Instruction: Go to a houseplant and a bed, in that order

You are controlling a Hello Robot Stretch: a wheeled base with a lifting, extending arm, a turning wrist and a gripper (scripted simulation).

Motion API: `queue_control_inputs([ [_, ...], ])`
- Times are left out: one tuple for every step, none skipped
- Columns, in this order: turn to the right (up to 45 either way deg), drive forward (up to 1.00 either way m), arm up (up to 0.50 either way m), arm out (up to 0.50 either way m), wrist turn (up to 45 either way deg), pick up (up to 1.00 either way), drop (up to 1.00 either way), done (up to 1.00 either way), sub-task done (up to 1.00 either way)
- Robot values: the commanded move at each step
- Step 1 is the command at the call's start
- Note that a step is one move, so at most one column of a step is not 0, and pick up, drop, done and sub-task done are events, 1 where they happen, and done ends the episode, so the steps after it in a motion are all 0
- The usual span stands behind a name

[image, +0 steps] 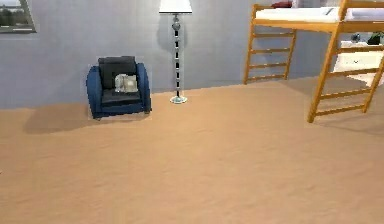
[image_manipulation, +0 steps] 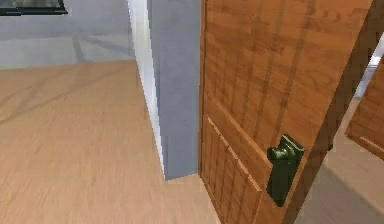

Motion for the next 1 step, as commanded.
queue_control_inputs([
  [6.0,0.0,0.0,0.0,0.0,0.0,0.0,0.0,0.0],
])
